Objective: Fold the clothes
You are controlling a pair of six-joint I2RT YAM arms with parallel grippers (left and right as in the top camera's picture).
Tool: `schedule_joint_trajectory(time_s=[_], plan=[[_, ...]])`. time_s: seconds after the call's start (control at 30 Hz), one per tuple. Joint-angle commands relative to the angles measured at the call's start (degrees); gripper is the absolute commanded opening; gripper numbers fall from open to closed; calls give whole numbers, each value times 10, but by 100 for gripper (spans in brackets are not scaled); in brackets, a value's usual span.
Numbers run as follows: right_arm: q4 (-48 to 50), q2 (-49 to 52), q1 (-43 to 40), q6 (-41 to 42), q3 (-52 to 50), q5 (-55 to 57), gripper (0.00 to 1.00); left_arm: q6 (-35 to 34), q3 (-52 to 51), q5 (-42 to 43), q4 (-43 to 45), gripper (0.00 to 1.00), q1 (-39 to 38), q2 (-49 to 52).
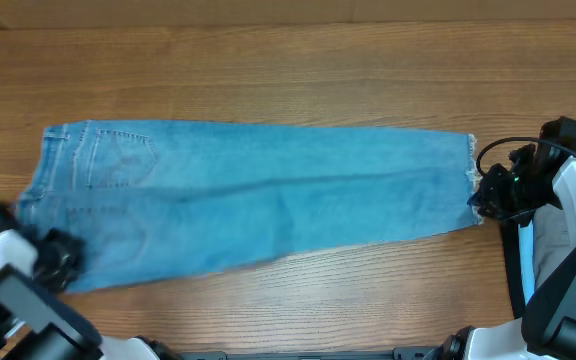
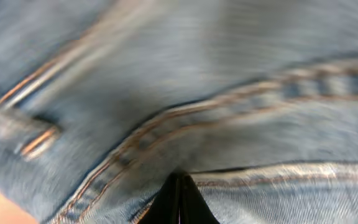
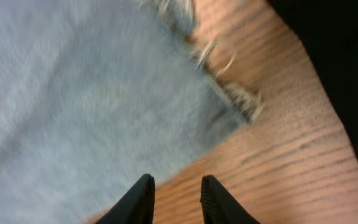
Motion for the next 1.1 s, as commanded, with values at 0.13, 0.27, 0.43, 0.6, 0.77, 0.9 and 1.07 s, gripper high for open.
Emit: schedule_joint_trajectory(time_s=[0.13, 0.27, 0.43, 0.6, 0.77, 0.9, 1.07], plan=[[68, -10, 12, 4, -15, -45, 35, 0, 35, 27, -80, 4, 181, 56], [118, -10, 40, 26, -74, -40, 37, 43, 79, 107, -108, 4, 175, 55], [155, -9, 64, 118, -165, 44, 32, 76, 117, 147, -144, 4, 124, 47], [163, -9, 55, 195, -215, 155, 7, 120, 143, 173, -152, 6, 60, 10], [81, -10, 0, 252, -191, 228, 4, 180, 182, 252, -146, 19, 0, -42], [-1, -15, -37, 224, -101, 226, 4, 197, 202, 252, -136, 33, -56, -64], [-31, -35, -27, 106, 17, 81, 5, 237, 202, 226, -119, 38, -122, -61]])
